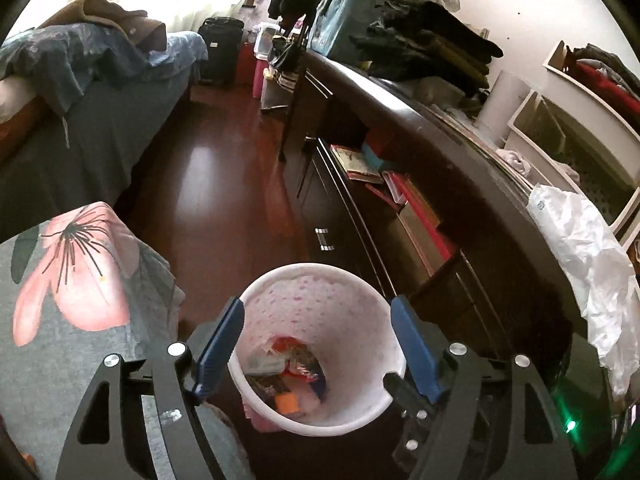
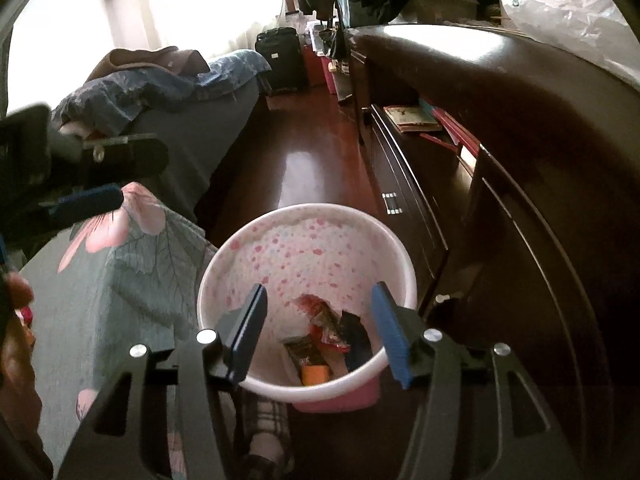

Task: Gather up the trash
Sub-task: 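Move both tools back toward the table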

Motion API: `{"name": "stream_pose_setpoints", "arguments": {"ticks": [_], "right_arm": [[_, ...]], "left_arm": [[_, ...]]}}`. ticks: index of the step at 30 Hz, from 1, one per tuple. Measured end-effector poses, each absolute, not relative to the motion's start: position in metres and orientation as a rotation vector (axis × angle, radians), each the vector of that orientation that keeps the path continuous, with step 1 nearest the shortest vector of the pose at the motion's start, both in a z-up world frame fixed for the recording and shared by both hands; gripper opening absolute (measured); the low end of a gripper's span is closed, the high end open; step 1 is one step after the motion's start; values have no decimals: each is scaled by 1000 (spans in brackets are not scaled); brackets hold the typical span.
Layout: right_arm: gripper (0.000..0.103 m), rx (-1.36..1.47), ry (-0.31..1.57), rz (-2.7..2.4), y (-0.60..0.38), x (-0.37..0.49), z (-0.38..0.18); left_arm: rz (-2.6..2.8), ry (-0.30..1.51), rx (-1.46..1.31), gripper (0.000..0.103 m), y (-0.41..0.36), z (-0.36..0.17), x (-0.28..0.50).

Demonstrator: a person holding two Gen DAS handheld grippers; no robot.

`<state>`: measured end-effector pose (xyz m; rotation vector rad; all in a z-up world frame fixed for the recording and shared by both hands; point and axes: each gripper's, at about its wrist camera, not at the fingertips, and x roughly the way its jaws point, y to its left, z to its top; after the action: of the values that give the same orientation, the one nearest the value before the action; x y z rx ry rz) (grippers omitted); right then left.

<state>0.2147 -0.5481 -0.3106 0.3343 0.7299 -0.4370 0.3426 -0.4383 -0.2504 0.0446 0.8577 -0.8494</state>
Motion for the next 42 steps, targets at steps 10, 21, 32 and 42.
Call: {"name": "stream_pose_setpoints", "arguments": {"ticks": [10, 21, 32, 42], "right_arm": [[62, 381, 747, -415, -526, 200, -303], [79, 387, 718, -362, -481, 183, -268], [93, 289, 693, -240, -404, 181, -236], [95, 190, 733, -105, -332, 205, -240]], "left_arm": [[-847, 797, 39, 82, -400, -224, 314], [-692, 714, 0, 94, -296, -204, 281], [-386, 704, -72, 99, -165, -206, 263], [-204, 793, -142, 99, -98, -240, 284]]}}
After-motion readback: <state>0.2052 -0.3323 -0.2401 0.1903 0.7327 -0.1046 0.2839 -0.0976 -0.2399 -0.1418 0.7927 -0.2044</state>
